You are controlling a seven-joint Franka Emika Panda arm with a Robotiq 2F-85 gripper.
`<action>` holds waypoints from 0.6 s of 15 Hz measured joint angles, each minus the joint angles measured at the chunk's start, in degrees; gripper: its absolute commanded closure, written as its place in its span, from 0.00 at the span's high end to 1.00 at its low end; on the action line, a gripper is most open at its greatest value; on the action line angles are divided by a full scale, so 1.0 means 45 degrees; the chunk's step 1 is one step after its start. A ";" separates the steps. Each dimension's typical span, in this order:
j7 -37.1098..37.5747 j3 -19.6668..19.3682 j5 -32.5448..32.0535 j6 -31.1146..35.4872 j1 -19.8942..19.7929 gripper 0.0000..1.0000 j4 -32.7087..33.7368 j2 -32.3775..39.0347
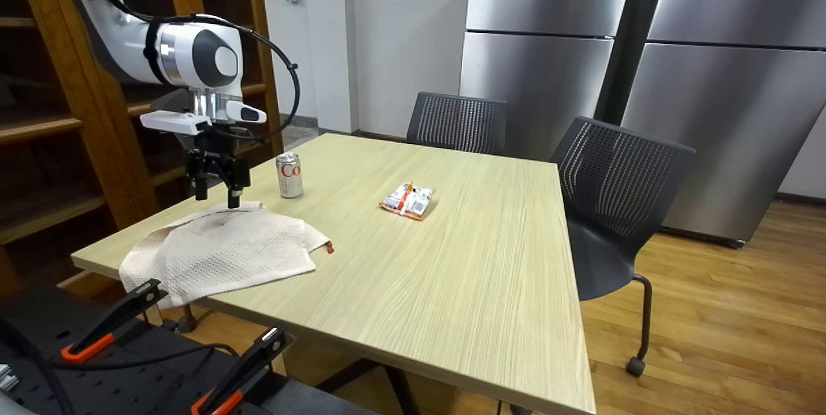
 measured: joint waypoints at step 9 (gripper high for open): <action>0.0540 -0.0363 0.0578 0.0017 -0.0010 1.00 -0.0006 0.0287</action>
